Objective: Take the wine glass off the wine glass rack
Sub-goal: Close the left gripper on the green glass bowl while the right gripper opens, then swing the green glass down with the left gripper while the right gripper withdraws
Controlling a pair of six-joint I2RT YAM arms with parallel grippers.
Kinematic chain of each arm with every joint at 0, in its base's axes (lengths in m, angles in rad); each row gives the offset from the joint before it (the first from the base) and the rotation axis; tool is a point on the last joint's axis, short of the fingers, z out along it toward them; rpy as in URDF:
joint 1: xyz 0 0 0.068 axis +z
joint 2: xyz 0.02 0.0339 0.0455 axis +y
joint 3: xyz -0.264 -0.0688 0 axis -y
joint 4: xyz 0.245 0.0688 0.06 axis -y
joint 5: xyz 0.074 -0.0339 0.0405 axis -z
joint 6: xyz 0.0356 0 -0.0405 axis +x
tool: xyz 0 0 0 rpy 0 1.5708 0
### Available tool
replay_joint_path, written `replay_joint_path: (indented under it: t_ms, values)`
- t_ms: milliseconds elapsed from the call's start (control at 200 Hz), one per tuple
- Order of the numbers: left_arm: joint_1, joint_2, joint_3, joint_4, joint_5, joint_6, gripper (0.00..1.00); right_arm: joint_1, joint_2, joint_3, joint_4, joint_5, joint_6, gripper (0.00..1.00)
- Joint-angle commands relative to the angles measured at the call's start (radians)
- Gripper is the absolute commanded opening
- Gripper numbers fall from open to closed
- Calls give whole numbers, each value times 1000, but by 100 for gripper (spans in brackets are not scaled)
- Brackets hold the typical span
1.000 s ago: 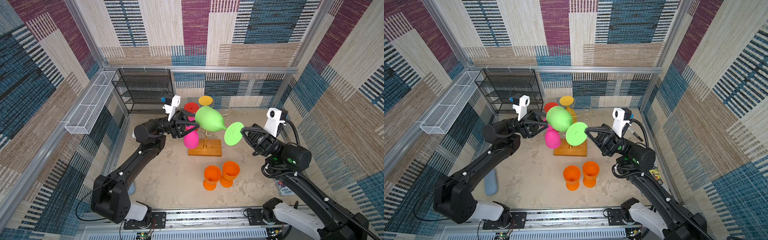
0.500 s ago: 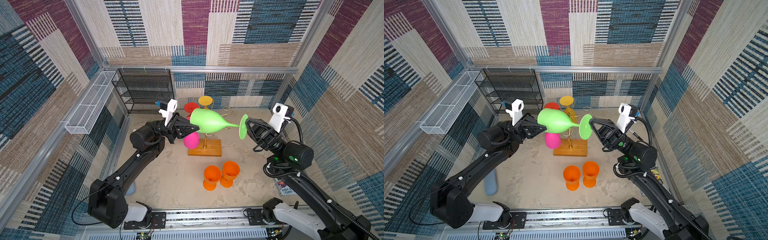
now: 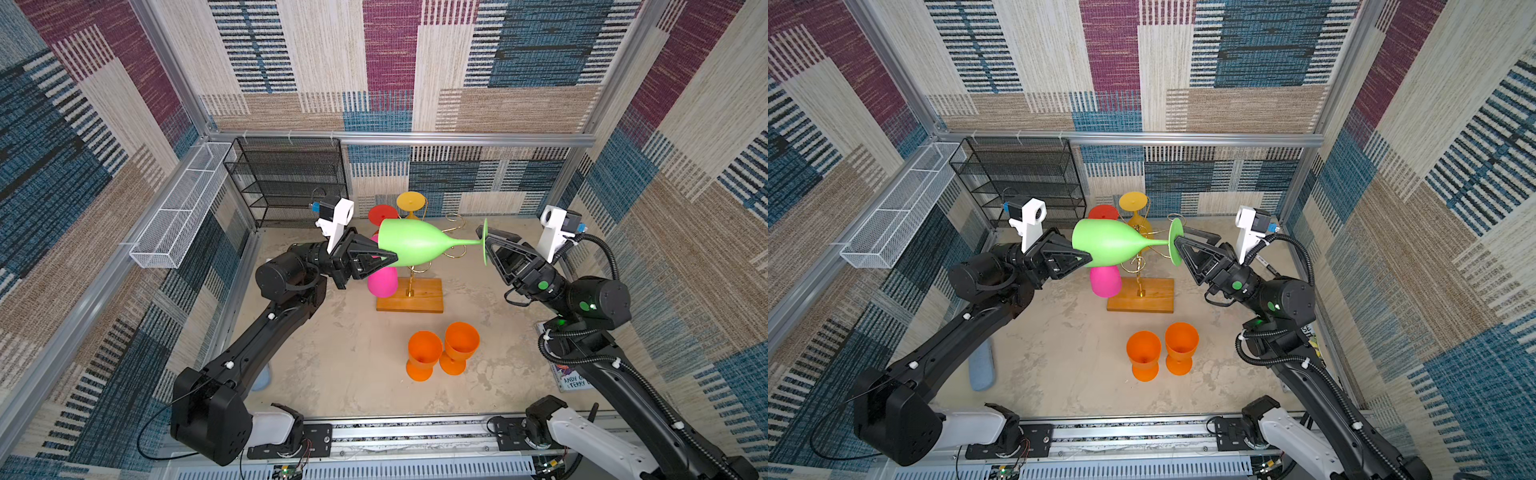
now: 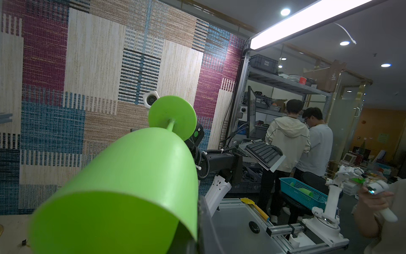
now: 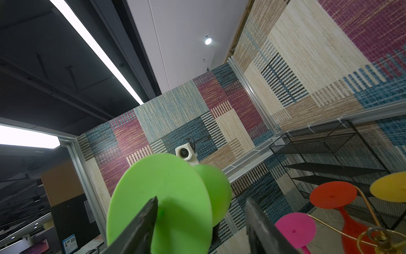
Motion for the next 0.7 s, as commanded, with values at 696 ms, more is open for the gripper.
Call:
replay_joint_path:
  t_ms: [696]
  values:
    - [-2, -248, 175, -1335, -89, 951, 0, -4, -285, 53, -656, 630, -374, 73]
